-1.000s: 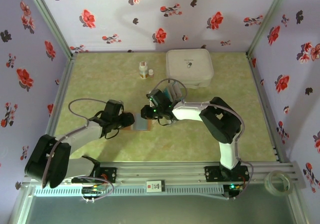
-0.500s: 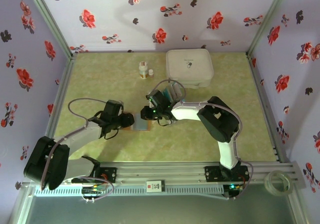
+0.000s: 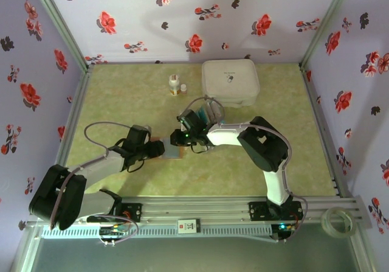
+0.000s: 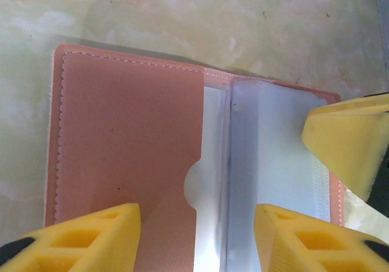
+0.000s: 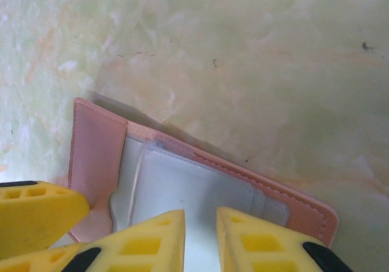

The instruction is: Put the credit cards into the card holder

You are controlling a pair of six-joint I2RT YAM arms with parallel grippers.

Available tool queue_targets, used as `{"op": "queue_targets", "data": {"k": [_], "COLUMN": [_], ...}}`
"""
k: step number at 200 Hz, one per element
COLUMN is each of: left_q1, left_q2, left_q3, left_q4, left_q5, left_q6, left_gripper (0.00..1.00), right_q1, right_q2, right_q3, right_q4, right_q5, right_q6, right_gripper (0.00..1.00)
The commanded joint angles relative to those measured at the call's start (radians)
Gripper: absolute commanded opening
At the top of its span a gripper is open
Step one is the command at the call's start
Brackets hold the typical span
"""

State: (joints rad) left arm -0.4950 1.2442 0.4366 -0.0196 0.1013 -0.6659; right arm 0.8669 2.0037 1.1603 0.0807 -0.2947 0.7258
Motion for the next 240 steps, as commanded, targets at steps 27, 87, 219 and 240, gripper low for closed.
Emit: {"op": "queue_targets", "data": {"k": [27, 87, 219, 240], "left_q1": [-0.017, -0.03, -0.072, -0.083], "left_q2": [0.003, 0.016, 0.071, 0.085], "left_q3": [-0.018, -0.033, -0.024, -0.02], "left_q4": [0.032, 0.047, 0.009, -0.001], "left_q5": [-0.02, -0.02, -0.095, -0.114], "left_q6": [0.042, 0.052, 0.079, 0.076], "left_gripper": [0.54, 0.54, 0.49, 0.49], "right_q1": [0.01, 0.014, 0.018, 0.017], "right_q2": [0.033, 0.056, 0.06, 0.058], "right_q3": [0.033, 0.044, 0.054, 0.053], "right_q4": [-0.005, 0.022, 0.019, 0.019], "right_q5": [-0.016, -0.03, -0.023, -0.022], "right_q6": [0.013, 0.037, 0.058, 0.058], "right_gripper": [0.2, 0.2, 0.21, 0.21]}}
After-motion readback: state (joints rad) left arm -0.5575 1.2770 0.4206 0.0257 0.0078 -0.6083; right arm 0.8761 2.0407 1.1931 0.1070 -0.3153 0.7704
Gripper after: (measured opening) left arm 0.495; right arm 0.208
